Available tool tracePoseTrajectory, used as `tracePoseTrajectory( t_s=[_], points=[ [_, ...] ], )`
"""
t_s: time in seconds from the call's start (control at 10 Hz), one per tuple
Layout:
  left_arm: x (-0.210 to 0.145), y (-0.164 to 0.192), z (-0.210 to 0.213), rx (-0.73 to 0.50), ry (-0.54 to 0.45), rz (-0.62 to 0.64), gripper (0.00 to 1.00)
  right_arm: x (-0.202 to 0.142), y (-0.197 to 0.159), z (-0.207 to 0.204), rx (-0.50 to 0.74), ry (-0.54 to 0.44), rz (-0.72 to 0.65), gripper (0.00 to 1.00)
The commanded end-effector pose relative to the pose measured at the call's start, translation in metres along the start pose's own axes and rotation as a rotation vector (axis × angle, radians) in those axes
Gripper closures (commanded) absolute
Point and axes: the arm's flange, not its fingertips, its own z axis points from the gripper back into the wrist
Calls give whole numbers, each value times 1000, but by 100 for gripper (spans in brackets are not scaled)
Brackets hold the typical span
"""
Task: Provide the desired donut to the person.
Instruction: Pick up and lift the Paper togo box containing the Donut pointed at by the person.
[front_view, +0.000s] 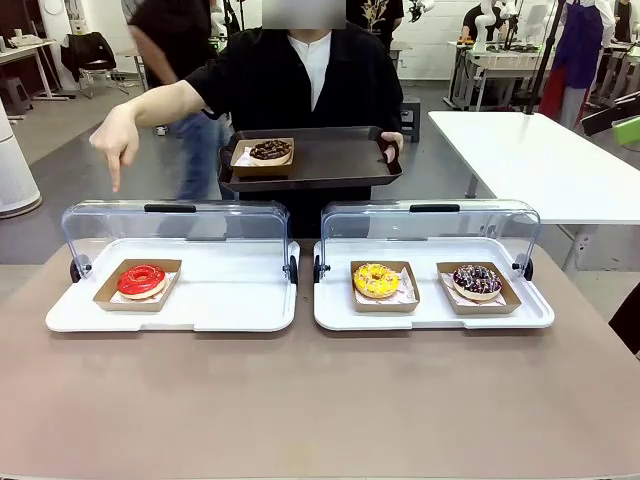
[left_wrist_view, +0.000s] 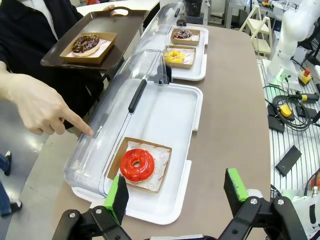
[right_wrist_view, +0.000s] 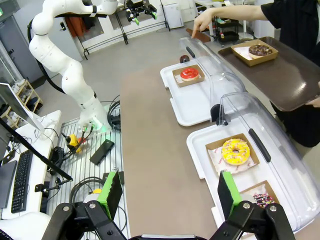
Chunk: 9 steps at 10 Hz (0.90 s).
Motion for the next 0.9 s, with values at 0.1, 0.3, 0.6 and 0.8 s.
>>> tracePoseTrajectory(
  t_s=[0.1,0.3,0.6,0.8],
  points=[
    [1,0,1,9,-7,5,0,0,1,-1,8,-5,11,0],
    [1,0,1,9,-7,5,0,0,1,-1,8,-5,11,0],
    [1,0,1,9,-7,5,0,0,1,-1,8,-5,11,0],
    [1,0,1,9,-7,5,0,0,1,-1,8,-5,11,0]
  ],
)
